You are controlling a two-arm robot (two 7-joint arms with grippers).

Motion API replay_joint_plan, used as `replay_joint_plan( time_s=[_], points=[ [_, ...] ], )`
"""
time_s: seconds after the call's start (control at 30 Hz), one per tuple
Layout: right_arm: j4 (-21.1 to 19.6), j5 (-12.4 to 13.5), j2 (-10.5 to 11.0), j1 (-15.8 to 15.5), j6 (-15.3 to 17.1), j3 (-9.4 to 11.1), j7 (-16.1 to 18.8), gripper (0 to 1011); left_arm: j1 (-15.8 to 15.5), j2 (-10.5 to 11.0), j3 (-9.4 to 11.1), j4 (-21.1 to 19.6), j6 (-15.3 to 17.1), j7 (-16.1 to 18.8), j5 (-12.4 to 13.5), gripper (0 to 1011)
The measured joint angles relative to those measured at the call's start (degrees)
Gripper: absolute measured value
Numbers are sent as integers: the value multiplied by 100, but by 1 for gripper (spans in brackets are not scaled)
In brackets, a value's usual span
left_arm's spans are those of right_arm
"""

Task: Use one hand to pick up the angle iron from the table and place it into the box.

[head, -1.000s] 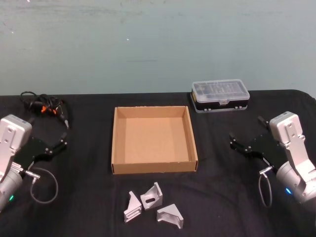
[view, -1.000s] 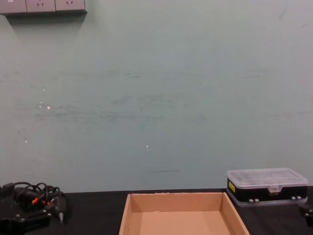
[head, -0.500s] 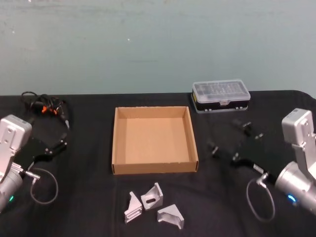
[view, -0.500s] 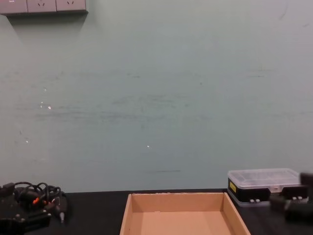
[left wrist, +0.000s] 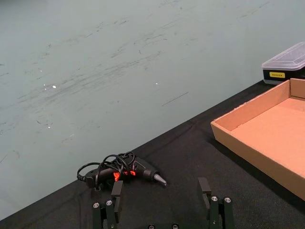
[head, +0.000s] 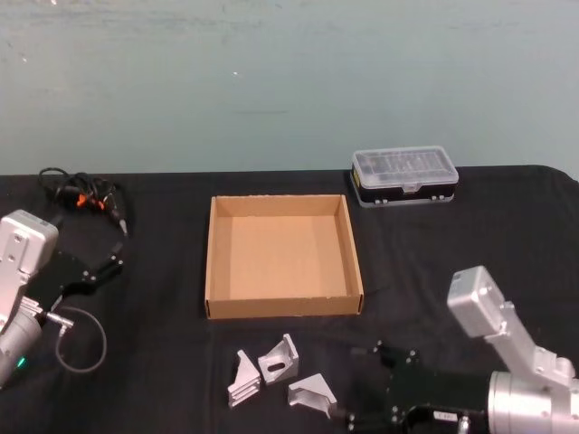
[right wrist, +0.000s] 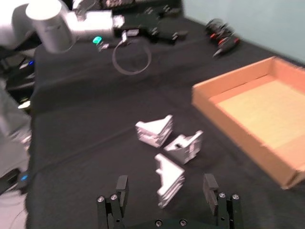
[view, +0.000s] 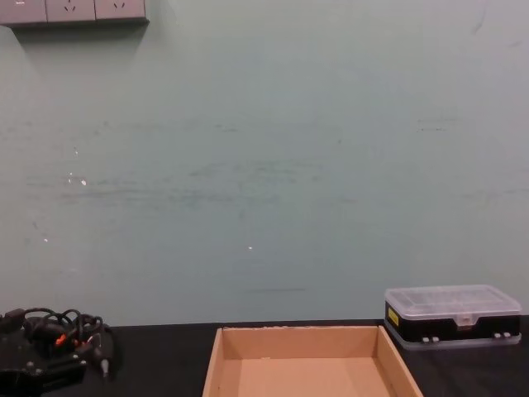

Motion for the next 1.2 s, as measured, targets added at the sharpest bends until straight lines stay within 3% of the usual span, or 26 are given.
replay_joint_plan(
  time_s=[0.2,0.43,0.9,1.2],
  points=[
    [62,-163,-111,101,139,-222,110,1003,0,0,0,0,0,0,0,1000],
    [185,-341,-325,158,119,-345,39,1002,0,0,0,0,0,0,0,1000],
    [318,-802,-700,108,30,-334,-391,1002,0,0,0,0,0,0,0,1000],
    [430,-890,-968,77,406,-238,-636,1002,0,0,0,0,0,0,0,1000]
  ],
)
